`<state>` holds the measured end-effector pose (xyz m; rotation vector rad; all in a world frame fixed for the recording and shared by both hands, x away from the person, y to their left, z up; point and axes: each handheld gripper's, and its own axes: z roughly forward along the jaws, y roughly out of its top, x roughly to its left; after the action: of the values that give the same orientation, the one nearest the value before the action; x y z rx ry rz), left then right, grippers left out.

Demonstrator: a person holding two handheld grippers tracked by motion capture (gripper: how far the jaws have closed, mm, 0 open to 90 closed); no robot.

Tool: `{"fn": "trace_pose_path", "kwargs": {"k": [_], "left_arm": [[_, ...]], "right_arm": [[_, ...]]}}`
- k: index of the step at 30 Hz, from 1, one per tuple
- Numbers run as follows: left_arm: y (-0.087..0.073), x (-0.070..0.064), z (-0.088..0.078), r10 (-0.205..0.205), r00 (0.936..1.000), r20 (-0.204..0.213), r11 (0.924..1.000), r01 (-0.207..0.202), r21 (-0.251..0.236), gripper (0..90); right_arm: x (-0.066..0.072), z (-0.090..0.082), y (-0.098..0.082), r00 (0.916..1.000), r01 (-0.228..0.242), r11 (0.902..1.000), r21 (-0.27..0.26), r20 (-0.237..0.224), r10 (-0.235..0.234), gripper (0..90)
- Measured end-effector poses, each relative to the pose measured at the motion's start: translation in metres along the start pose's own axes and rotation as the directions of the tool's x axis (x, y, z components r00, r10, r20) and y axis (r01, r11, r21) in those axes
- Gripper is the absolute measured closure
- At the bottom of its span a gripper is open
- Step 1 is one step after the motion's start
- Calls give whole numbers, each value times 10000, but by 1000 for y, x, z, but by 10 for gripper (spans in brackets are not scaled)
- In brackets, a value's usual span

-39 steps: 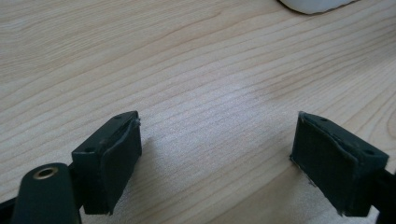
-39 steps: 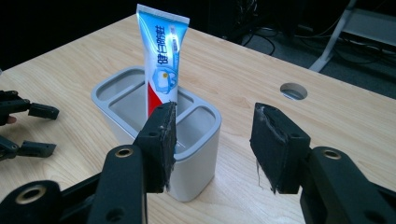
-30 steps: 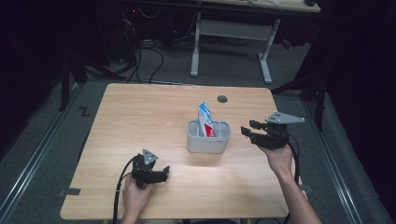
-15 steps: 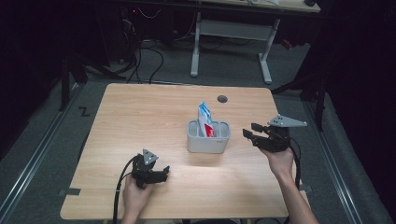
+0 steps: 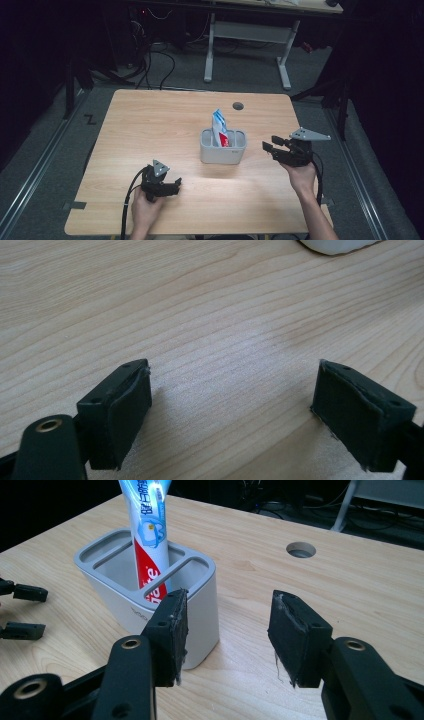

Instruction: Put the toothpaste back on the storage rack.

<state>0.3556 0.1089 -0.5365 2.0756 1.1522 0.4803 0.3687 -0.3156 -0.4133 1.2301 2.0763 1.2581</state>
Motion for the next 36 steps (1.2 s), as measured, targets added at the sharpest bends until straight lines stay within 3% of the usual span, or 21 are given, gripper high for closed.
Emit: {"fn": "trace_pose_path", "kwargs": {"k": [24, 36], "left_arm": [[0, 0, 0, 2, 10000, -2, 10000, -2, 0, 161], [0, 0, 0, 1, 10000, -2, 10000, -1, 1, 162]], "right_arm": [[-6, 2, -22, 9989, -474, 9988, 123, -42, 475, 498], [-2, 17, -37, 9971, -709, 9965, 454, -251, 721, 499]]}}
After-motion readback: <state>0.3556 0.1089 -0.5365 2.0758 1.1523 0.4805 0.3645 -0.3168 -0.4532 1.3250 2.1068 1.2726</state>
